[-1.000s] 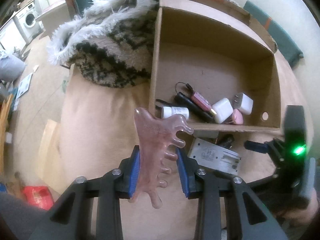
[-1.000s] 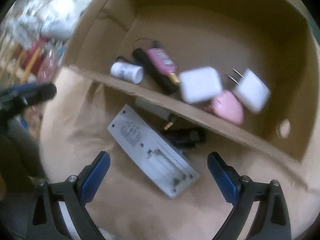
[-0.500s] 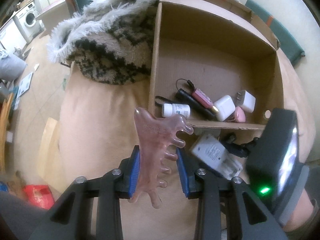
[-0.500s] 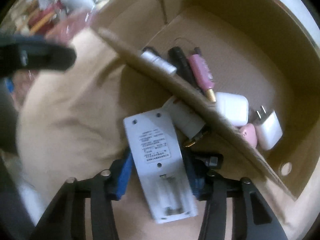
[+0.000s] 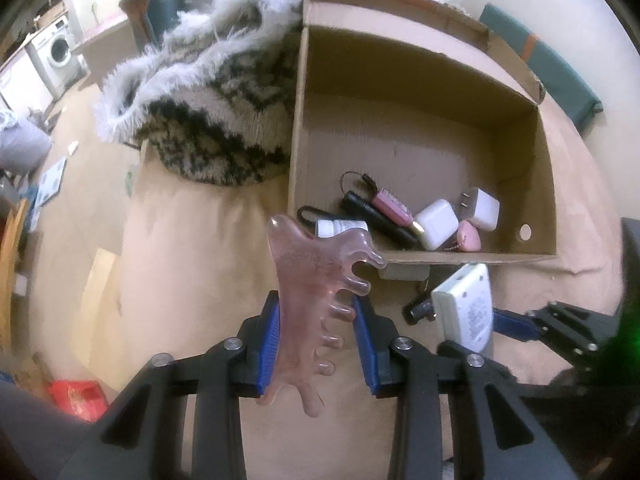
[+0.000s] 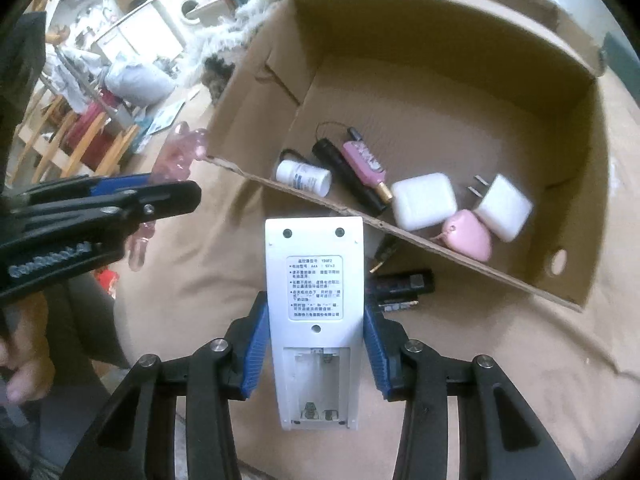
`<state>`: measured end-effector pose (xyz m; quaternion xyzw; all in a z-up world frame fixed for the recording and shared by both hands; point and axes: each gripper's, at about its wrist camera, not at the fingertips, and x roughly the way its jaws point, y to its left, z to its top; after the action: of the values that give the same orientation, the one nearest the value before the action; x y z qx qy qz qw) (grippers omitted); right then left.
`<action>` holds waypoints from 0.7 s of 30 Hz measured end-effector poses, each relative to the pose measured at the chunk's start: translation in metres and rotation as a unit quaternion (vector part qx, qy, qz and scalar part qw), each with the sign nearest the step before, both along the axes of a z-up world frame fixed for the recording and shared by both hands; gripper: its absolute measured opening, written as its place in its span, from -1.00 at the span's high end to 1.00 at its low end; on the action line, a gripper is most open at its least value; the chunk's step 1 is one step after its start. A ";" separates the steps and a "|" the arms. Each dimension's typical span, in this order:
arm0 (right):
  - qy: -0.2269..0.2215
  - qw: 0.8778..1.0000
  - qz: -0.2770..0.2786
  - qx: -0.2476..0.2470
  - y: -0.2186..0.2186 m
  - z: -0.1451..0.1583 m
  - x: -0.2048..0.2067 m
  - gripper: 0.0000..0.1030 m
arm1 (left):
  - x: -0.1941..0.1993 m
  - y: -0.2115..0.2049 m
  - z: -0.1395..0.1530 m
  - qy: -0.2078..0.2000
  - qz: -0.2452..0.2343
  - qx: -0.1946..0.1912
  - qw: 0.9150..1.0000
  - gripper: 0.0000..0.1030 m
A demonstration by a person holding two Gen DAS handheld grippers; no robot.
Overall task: Organize rigid objects
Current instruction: 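Carry the comb and remote into the box and open both tools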
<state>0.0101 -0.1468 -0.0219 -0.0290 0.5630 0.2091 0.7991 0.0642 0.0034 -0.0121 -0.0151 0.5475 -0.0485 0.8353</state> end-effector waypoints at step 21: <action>-0.062 0.989 -0.122 0.049 -0.058 0.051 0.101 0.12 | 0.079 -0.044 0.033 -0.058 -0.044 -0.002 0.997 0.38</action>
<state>0.1113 -0.2047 0.0296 0.0668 0.5005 0.1351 0.8525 0.1431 -0.0410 0.0210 0.0100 0.4979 -0.0869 0.8628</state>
